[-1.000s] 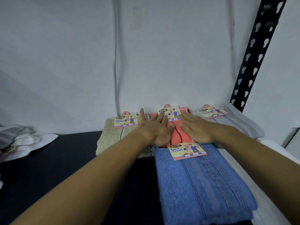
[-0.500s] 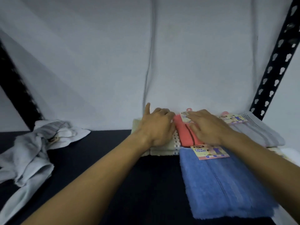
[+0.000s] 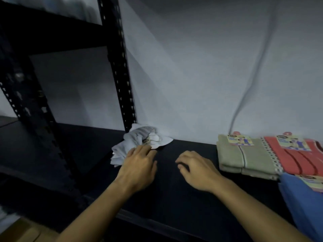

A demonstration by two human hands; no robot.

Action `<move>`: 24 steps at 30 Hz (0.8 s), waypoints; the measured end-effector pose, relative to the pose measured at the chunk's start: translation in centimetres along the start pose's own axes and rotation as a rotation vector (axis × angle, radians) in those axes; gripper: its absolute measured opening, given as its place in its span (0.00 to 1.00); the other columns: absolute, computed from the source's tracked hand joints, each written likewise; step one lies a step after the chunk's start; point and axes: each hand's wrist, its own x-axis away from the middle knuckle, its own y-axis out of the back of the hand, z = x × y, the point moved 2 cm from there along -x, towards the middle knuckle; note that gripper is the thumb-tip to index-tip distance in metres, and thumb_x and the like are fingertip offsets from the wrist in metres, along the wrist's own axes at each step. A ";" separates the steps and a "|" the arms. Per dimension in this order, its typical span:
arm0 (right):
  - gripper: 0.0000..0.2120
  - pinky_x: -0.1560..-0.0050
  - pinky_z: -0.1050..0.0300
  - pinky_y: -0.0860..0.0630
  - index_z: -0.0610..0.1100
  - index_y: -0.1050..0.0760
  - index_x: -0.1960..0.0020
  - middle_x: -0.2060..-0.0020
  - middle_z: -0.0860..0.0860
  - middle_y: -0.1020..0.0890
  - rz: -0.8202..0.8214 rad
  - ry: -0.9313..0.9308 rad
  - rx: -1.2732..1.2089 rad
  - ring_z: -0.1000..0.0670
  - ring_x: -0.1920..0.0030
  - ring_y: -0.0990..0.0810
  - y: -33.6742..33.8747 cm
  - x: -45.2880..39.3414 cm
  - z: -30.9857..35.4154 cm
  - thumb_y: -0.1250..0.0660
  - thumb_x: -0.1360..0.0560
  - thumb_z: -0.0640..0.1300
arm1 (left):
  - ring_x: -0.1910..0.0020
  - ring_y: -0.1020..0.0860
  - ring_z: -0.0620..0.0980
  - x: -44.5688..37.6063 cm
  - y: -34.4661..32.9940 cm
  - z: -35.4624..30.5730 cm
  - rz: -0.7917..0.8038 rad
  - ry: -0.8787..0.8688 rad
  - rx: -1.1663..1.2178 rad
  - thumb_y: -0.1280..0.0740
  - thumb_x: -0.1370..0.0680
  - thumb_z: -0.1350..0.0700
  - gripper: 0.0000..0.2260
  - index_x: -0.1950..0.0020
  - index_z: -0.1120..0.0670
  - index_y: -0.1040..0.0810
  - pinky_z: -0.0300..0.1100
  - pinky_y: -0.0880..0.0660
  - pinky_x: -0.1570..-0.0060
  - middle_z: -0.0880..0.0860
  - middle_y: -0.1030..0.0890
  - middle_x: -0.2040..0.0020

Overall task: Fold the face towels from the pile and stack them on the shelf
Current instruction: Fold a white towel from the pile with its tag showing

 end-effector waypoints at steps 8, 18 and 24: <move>0.33 0.33 0.51 0.37 0.47 0.45 0.23 0.31 0.49 0.31 0.117 -0.128 -0.114 0.46 0.31 0.34 -7.6 -5.8 7.5 0.41 0.21 0.61 | 0.32 0.33 0.51 1.6 -0.6 6.5 0.025 0.363 0.203 0.43 0.17 0.46 0.19 0.29 0.54 0.35 0.46 0.28 0.44 0.52 0.30 0.31; 0.19 0.41 0.62 0.31 0.51 0.26 0.32 0.44 0.52 0.24 -0.067 0.016 -0.283 0.51 0.44 0.29 -9.6 -4.7 8.0 0.38 0.22 0.40 | 0.34 0.26 0.59 -3.1 -1.5 9.9 0.260 0.814 0.313 0.35 0.29 0.29 0.45 0.24 0.58 0.40 0.53 0.27 0.39 0.58 0.27 0.31; 0.19 0.40 0.62 0.28 0.53 0.25 0.33 0.45 0.58 0.24 -0.002 -0.086 -0.456 0.59 0.43 0.27 -8.1 -2.4 5.3 0.35 0.24 0.43 | 0.52 0.21 0.54 -3.0 -2.1 7.7 0.222 0.801 0.406 0.29 0.26 0.46 0.20 0.41 0.58 0.23 0.44 0.25 0.55 0.54 0.20 0.49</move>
